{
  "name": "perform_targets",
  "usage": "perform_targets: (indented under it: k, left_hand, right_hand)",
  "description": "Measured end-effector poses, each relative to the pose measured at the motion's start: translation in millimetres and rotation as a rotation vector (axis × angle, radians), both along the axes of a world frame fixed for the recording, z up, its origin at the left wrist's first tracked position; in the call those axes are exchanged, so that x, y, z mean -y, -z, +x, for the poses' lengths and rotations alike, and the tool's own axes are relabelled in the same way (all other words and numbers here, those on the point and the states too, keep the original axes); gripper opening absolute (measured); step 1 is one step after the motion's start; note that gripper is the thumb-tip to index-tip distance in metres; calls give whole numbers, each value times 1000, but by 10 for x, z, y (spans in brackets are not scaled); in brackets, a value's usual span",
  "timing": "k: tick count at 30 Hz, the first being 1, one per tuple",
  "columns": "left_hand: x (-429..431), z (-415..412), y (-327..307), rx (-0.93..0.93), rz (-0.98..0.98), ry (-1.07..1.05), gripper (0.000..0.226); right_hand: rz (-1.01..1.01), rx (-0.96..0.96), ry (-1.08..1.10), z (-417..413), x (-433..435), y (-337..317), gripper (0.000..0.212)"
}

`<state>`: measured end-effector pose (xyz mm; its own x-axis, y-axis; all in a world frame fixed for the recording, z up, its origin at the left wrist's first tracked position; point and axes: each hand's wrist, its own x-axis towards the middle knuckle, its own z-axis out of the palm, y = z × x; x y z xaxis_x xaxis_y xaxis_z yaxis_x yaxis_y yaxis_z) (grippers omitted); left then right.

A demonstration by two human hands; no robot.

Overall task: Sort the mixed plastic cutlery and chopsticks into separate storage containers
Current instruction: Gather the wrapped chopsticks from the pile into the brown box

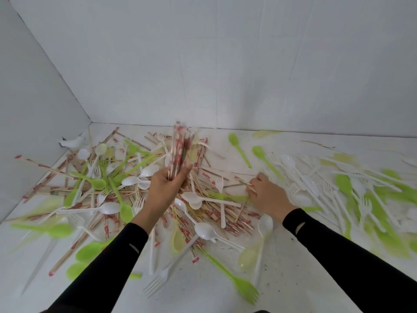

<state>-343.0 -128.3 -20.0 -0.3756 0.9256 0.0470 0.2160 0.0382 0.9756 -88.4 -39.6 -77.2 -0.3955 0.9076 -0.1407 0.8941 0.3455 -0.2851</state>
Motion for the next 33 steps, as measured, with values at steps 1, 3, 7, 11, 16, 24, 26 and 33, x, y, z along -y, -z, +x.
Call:
perform_targets:
  k: [1, 3, 7, 11, 16, 24, 26, 33]
  left_hand:
    - [48, -5, 48, -21, -36, 19, 37]
    - [150, -19, 136, -27, -54, 82, 17]
    - [340, -48, 278, -170, -41, 138, 12]
    - [490, -2, 411, -354, -128, 293, 3]
    - [536, 74, 531, -800, -24, 512, 16]
    - [252, 269, 426, -1192, -119, 539, 52]
    - [161, 343, 387, -1344, -129, 603, 52]
    - [-19, 260, 564, -1486, 188, 593, 46]
  right_hand:
    - [-1, -17, 48, 68, -17, -7, 32]
    - [29, -86, 111, 142, 9, -60, 31]
    - [-52, -241, 68, -56, 275, -237, 33]
    - [-139, -223, 33, -330, 545, -184, 38]
    - [-64, -13, 259, -259, 595, -102, 36]
    - [-126, -92, 324, 149, 571, -191, 23]
    - [-111, -208, 296, 297, 583, -288, 17]
    - [-379, -825, 382, 516, 695, -842, 31]
